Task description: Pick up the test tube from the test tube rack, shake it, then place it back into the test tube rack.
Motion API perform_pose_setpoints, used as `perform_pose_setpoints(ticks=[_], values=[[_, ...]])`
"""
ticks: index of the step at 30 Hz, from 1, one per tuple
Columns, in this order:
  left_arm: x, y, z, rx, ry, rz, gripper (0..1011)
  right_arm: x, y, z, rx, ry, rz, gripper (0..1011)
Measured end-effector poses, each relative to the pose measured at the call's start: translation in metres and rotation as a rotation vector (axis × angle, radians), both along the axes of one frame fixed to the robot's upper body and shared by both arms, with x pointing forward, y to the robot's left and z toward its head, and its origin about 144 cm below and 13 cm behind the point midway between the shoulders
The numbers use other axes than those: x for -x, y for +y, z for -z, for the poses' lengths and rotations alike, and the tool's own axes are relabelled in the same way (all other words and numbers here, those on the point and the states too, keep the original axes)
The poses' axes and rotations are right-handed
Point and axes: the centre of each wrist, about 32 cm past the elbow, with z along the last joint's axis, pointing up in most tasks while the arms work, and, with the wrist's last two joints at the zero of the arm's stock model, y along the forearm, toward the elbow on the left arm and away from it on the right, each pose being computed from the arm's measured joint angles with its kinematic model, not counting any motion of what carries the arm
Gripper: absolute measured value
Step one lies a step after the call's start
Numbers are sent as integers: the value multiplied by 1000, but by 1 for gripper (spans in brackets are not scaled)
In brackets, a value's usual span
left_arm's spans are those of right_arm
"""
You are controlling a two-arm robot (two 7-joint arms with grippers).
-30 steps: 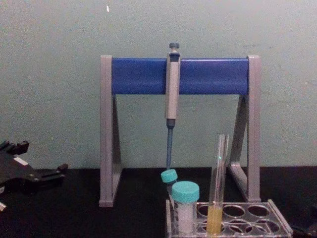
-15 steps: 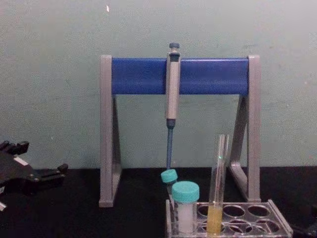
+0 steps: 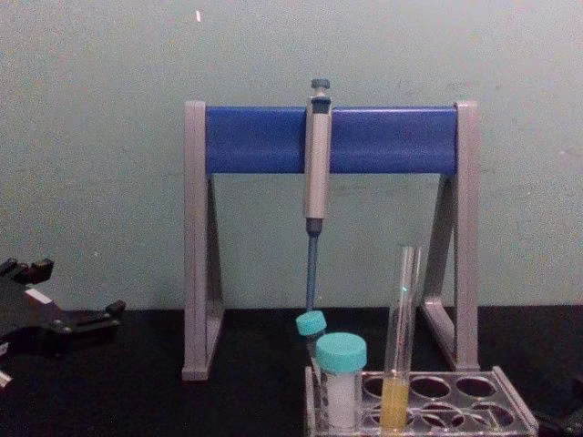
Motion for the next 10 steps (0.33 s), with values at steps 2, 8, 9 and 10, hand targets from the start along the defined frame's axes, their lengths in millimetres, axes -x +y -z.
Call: perform_pose_setpoints(ticks=[2,8,9,10], values=[[0,0,0,0,0,0,1001,0,0,0,0,0,0,1000],[0,0,0,0,0,0,1001,0,0,0,0,0,0,1000],[0,0,0,0,0,0,1001,0,0,0,0,0,0,1000],[0,0,0,0,0,0,1001,0,0,0,0,0,0,1000]])
